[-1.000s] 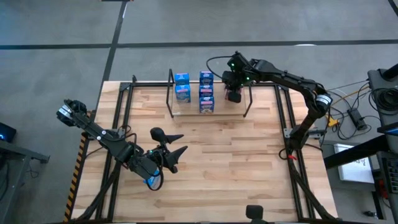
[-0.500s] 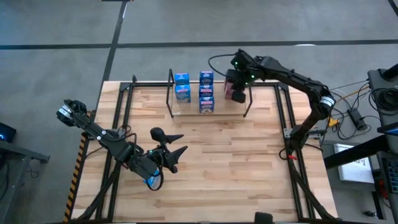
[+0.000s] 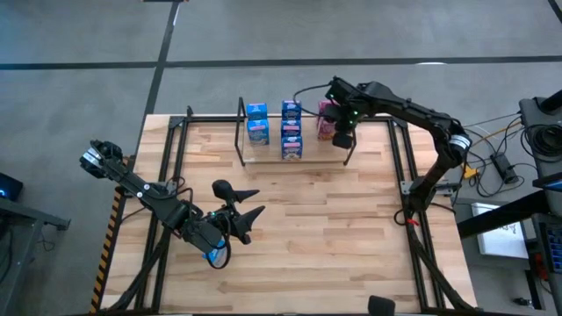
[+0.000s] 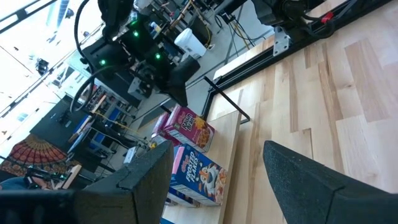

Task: Stack cereal on shelf
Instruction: Put the bottom purple cereal box on the shelf aligned with the other purple cereal box, then put the blue cereal box on the shelf aligned with the other blue cereal box

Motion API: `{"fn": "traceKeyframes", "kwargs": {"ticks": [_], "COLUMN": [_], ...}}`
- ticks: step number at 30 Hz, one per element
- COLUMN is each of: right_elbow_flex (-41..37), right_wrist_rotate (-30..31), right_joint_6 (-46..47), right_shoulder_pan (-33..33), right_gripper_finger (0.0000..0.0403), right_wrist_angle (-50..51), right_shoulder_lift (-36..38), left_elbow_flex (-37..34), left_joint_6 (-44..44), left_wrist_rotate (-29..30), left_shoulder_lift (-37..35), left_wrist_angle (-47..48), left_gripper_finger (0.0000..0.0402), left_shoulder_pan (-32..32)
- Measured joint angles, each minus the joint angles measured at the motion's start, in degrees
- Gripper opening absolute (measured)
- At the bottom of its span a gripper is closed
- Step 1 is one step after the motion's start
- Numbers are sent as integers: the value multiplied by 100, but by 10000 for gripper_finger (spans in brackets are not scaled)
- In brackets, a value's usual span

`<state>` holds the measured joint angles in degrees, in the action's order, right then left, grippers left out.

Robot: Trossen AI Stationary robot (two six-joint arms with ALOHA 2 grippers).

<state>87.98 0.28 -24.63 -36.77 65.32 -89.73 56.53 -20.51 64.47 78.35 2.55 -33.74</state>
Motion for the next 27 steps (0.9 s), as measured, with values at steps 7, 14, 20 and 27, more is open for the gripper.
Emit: {"fn": "traceKeyframes", "kwargs": {"ticks": [7, 14, 20, 27], "right_elbow_flex": [-1, -1, -9, -476], "right_wrist_rotate": [309, 303, -132, -674], "right_joint_6": [-56, -121, 6, 300], "right_shoulder_pan": [0, 21, 310, 1203], "right_gripper_finger": [13, 13, 13, 13], "right_wrist_angle": [-249, -346, -355, -1185], "right_shoulder_lift": [-33, -23, 269, 852], "left_elbow_flex": [0, 0, 0, 1], "left_joint_6": [15, 149, 717, 2235], "left_wrist_rotate": [-2, -2, -3, 96], "left_shoulder_lift": [0, 0, 0, 0], "left_wrist_angle": [1, 1, 1, 40], "left_gripper_finger": [232, 232, 232, 232], "left_shoulder_pan": [0, 0, -5, -24]}}
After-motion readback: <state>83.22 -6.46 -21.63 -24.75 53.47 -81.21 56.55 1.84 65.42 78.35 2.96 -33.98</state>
